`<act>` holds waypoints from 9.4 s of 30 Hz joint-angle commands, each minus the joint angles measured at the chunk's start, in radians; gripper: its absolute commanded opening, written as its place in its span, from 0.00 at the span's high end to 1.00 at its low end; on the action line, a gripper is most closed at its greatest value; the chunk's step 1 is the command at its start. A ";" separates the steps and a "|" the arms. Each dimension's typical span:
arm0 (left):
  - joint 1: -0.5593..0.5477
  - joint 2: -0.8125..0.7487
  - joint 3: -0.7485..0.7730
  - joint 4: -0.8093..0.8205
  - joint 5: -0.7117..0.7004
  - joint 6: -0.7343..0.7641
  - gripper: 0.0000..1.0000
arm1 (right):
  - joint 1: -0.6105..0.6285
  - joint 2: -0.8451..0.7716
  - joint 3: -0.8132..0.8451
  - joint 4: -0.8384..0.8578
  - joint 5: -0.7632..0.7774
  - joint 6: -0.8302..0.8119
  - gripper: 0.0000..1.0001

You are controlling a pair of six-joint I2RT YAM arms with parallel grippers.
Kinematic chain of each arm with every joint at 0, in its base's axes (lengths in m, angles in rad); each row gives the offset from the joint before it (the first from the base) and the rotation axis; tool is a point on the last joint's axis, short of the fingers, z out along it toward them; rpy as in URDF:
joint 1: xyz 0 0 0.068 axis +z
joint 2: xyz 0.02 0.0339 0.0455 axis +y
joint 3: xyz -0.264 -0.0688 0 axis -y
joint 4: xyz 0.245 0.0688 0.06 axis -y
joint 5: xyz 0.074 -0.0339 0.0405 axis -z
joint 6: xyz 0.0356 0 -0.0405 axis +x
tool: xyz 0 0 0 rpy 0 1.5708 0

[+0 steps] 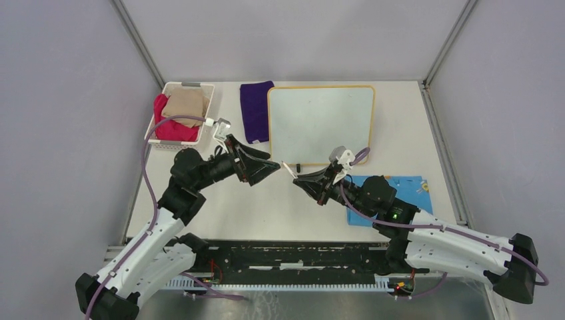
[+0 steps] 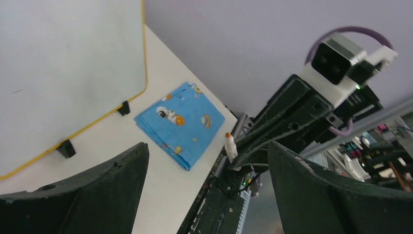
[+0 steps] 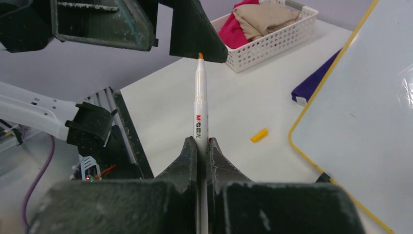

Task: Write a sentence on the whiteboard
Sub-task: Adjust the whiteboard marker, then move the whiteboard stand to the center of the board.

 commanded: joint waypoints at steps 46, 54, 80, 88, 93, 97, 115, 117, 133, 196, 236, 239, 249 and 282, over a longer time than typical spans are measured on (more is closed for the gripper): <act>-0.117 -0.025 0.042 0.186 0.101 -0.043 0.98 | -0.001 -0.006 0.078 0.124 -0.149 0.073 0.57; -0.117 -0.065 0.101 0.268 -0.197 -0.172 0.98 | -0.022 -0.054 0.062 0.264 -0.088 0.171 0.36; -0.122 0.057 0.017 0.641 -0.413 -0.547 0.98 | -0.166 0.236 0.298 0.563 -0.227 0.460 0.38; -0.125 0.058 0.040 0.589 -0.436 -0.528 0.98 | -0.172 0.273 0.334 0.538 -0.236 0.482 0.62; -0.126 0.050 0.064 0.501 -0.428 -0.501 0.98 | -0.187 0.275 0.360 0.478 -0.266 0.478 0.63; -0.126 0.047 0.090 0.451 -0.415 -0.489 0.98 | -0.206 0.261 0.386 0.380 -0.281 0.454 0.64; -0.126 0.058 0.092 0.437 -0.403 -0.501 0.98 | -0.237 0.278 0.360 0.480 -0.335 0.544 0.69; -0.126 0.058 0.090 0.436 -0.402 -0.500 0.98 | -0.238 0.279 0.360 0.487 -0.335 0.547 0.74; -0.126 0.064 0.081 0.430 -0.396 -0.500 0.98 | -0.238 0.283 0.333 0.532 -0.323 0.562 0.81; -0.128 0.037 0.202 -0.385 -0.757 0.308 0.14 | -0.036 -0.120 0.029 -0.055 0.662 -0.355 1.00; -0.318 0.407 0.166 -0.276 -0.751 0.196 0.04 | -0.245 -0.240 -0.048 -0.060 0.403 -0.253 1.00; -0.379 0.529 0.215 -0.271 -0.827 0.177 0.08 | -0.244 -0.272 -0.045 -0.080 0.422 -0.253 1.00; -0.444 0.785 0.272 -0.219 -0.959 0.095 0.14 | -0.244 -0.337 -0.035 -0.148 0.442 -0.293 1.00; -0.447 0.998 0.389 -0.254 -1.032 -0.008 0.28 | -0.244 -0.345 -0.059 -0.143 0.437 -0.269 1.00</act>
